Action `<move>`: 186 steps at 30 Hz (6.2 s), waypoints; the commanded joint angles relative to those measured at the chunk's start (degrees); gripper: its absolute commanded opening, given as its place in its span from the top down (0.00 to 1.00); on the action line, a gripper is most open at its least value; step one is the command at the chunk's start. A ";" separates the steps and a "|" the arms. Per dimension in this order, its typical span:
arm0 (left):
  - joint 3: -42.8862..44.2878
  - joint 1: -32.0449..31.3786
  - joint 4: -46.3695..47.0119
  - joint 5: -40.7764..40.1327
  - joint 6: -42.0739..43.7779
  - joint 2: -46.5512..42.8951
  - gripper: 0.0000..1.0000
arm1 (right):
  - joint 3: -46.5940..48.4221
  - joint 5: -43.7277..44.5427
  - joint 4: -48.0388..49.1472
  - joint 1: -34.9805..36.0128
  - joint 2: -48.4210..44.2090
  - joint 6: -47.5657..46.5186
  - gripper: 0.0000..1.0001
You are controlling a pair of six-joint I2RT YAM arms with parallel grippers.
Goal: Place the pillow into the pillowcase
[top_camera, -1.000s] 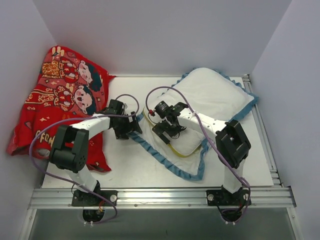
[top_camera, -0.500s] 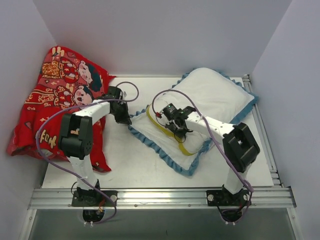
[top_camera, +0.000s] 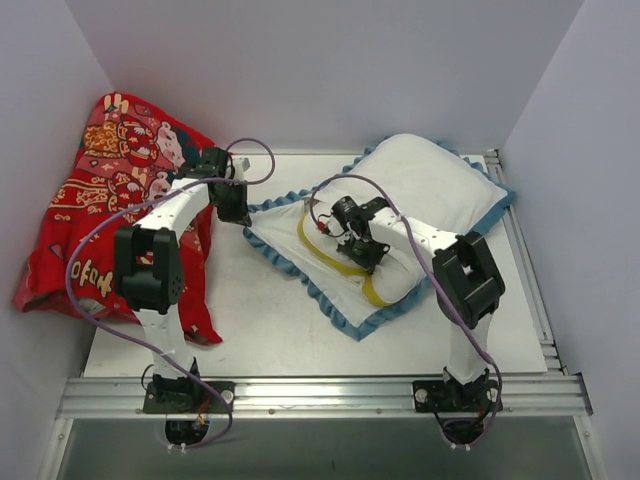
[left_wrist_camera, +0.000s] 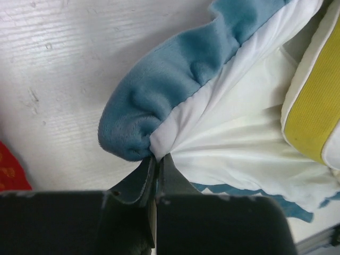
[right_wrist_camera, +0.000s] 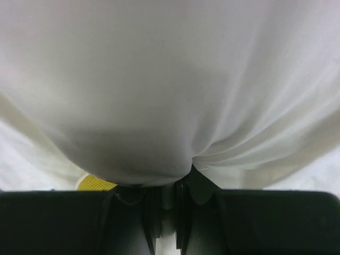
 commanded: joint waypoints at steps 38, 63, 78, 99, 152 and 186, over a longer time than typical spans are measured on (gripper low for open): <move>-20.98 5.57 12.80 3.72 1.01 -37.06 0.03 | 33.96 -19.19 -12.85 1.92 16.69 8.48 1.00; -33.82 -13.14 42.57 9.20 -21.22 -22.24 0.11 | 29.93 -78.56 -1.00 -12.50 7.28 33.71 1.00; -24.77 -16.31 37.02 -12.41 -27.12 -3.41 0.09 | 23.08 -80.76 0.85 -11.97 2.80 35.73 1.00; -20.63 -12.27 12.97 3.26 -7.17 -20.89 1.00 | 9.90 -50.63 21.34 -17.24 2.36 46.42 1.00; -11.90 2.23 27.83 37.72 -0.31 -21.23 1.00 | -3.94 -44.01 -11.28 -10.81 -10.73 -0.51 0.34; -10.87 -1.12 17.18 26.42 25.72 -23.79 1.00 | 3.43 -39.80 -5.83 -3.35 6.94 2.43 0.69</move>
